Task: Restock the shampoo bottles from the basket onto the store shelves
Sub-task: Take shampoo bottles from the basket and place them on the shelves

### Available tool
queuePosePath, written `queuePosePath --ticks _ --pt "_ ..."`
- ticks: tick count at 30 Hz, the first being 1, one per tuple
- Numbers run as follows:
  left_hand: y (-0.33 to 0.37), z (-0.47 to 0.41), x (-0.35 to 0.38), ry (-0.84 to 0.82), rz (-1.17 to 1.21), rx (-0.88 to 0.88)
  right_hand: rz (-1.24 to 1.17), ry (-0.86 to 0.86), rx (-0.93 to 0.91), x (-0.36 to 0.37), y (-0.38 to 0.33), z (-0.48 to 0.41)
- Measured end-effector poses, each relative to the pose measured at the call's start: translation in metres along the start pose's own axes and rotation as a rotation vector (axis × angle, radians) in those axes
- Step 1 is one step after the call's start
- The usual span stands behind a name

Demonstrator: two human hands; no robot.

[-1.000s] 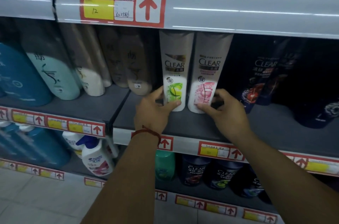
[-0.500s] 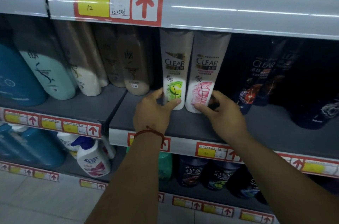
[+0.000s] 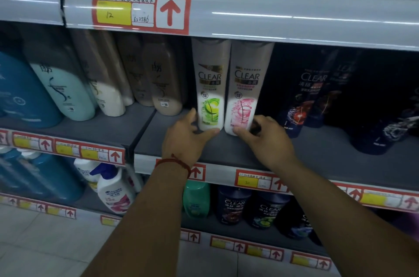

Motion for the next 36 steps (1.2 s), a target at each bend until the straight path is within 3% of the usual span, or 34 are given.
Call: queuePosePath --ticks 4,12,18,23,28,36 --pt "0.003 0.018 -0.007 -0.026 0.021 -0.048 -0.058 -0.029 0.007 -0.013 -0.004 0.013" --pt "0.051 0.106 -0.01 0.017 -0.417 0.206 0.067 -0.189 -0.127 -0.065 -0.005 0.077" --pt "0.111 0.14 0.054 -0.061 -0.396 0.247 0.208 -0.227 -0.168 -0.136 0.021 0.114" --pt "0.177 0.16 0.13 -0.182 -0.517 0.475 0.243 -0.177 -0.035 -0.197 0.073 0.13" --pt "0.215 0.182 0.188 -0.272 -0.316 0.571 0.309 -0.159 0.099 -0.252 0.131 0.168" --pt "0.291 0.237 0.301 -0.512 -0.299 0.824 0.386 -0.02 0.324 -0.362 0.207 0.254"
Point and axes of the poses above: each hand's wrist, its own z-axis away from the middle knuckle, its own x-axis out of the palm, y = z × x, the point moved 7 cm from there along -z, towards the middle knuckle, and after that the axes turned 4 degrees about -x, right-handed, at the moved point
